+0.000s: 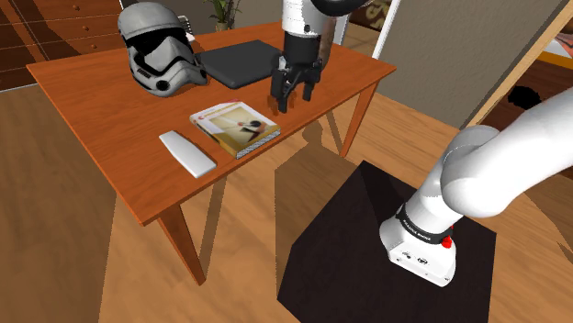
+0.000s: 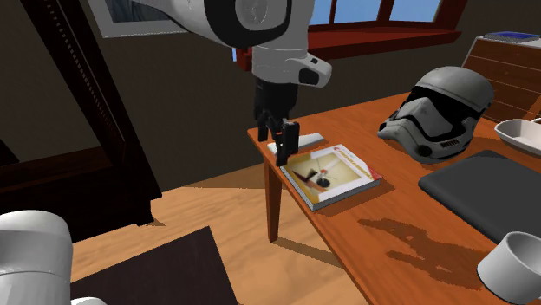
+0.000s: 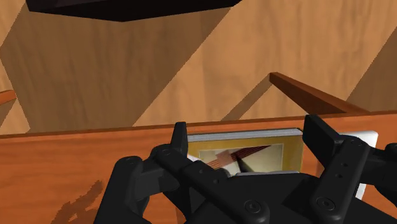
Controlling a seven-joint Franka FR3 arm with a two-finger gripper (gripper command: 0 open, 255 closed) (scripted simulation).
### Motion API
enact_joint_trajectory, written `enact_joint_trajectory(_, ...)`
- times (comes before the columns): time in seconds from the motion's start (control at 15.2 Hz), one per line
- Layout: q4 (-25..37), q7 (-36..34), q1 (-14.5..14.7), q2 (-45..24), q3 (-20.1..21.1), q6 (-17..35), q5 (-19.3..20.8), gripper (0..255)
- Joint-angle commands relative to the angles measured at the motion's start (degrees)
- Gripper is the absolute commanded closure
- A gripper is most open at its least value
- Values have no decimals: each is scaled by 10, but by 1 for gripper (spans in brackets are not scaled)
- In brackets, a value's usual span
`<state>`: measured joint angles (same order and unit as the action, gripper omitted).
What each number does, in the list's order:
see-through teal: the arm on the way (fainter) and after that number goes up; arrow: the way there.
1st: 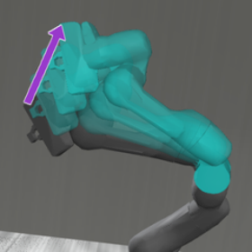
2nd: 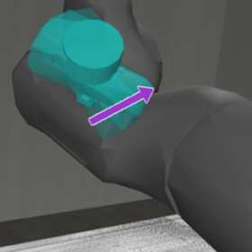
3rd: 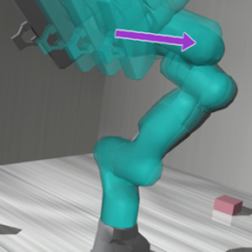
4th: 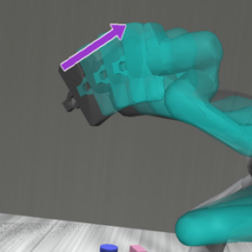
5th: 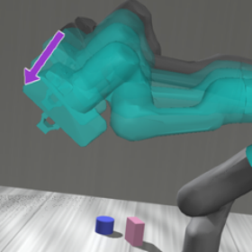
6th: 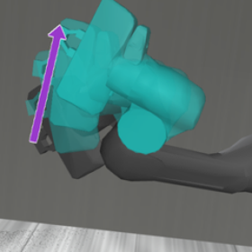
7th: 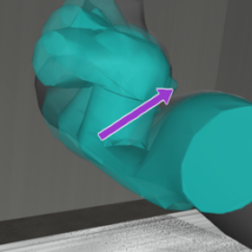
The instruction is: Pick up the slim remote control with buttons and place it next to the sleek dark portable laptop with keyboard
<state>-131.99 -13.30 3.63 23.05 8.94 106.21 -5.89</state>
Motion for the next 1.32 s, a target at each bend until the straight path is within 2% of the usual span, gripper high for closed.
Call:
enact_joint_trajectory(0.0, 21, -18, 3, -44, 14, 27, 2, 0)
enact_joint_trajectory(0.33, 84, -65, 12, -146, 46, 71, 19, 0)
enact_joint_trajectory(0.66, 165, -116, 26, -253, 68, 99, 52, 0)
enact_joint_trajectory(1.25, 367, -196, 76, -457, 75, 99, 126, 0)
